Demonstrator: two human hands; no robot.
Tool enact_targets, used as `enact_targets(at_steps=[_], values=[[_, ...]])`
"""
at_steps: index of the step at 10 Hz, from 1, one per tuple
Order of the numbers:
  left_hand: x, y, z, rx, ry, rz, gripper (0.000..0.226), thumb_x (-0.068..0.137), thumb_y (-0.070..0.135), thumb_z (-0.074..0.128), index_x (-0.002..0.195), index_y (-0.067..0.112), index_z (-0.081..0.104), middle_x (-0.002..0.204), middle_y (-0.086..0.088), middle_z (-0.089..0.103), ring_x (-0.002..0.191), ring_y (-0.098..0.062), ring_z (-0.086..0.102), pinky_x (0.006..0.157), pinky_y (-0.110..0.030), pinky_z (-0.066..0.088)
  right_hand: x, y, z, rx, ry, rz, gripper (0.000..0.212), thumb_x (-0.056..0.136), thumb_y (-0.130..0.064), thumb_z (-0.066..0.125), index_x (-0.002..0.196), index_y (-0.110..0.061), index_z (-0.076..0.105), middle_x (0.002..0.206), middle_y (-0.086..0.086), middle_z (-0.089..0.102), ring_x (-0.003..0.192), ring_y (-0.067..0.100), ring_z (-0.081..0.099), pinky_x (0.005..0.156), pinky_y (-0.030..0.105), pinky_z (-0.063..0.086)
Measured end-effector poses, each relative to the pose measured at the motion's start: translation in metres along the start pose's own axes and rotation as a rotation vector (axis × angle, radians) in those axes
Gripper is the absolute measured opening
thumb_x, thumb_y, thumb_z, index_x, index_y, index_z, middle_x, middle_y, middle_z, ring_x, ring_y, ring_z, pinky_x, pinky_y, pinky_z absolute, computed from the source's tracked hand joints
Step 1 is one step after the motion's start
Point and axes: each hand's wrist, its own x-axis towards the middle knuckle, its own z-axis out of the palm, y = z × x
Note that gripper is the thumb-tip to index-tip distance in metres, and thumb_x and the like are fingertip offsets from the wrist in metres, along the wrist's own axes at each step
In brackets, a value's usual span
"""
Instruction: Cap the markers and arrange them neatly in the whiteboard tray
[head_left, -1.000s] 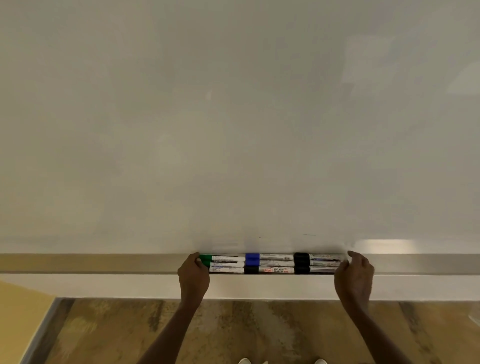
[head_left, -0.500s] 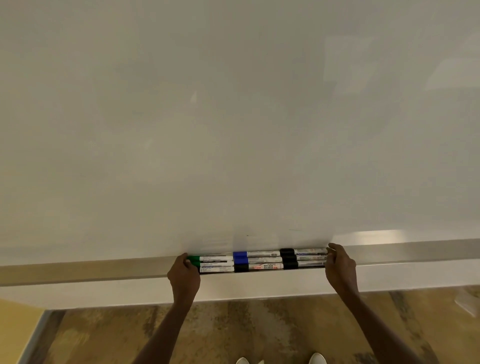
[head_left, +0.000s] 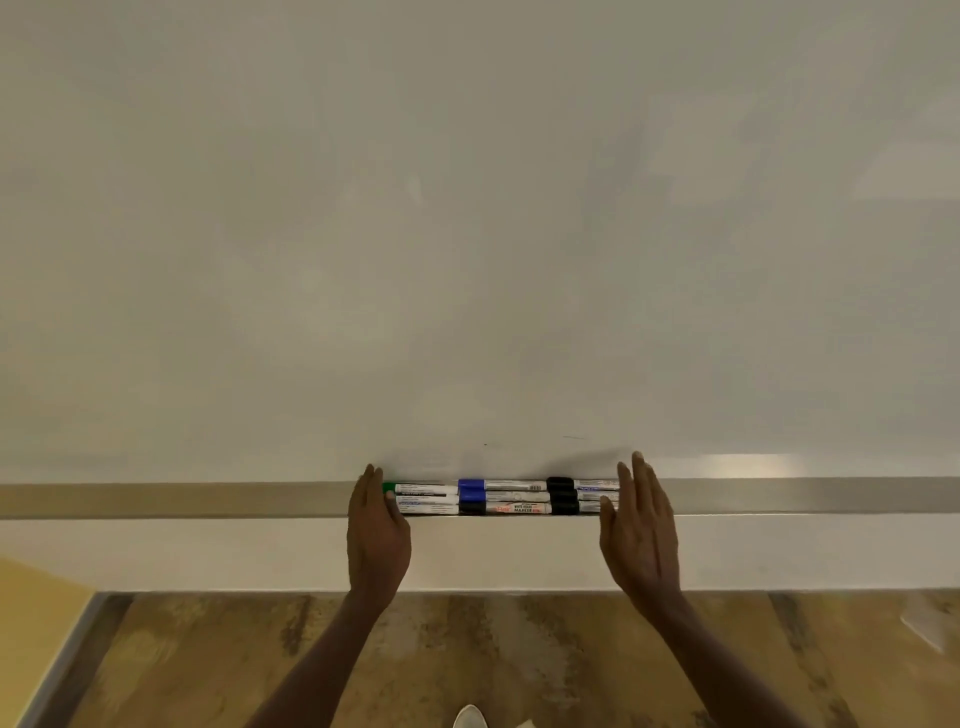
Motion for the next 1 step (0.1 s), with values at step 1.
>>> enact_targets(at_steps=[1], values=[[-0.0105,0.0122,0.0030,0.057,0.033,0.128,0.046,0.097,0.015,0.043,0.140,0.000,0.037,0.151,-0.015,0.034,0.143,-0.028,0.026,0.112,-0.044,0.034,-0.0026,-0.0126,-0.0102,-0.024,-0.042,-0.101,0.061,0.098,-0.041,0.026,0.149,-0.011,0.010,0.158,0.010,0.001,0.144,0.021,-0.002,0.117,0.041,0.011]])
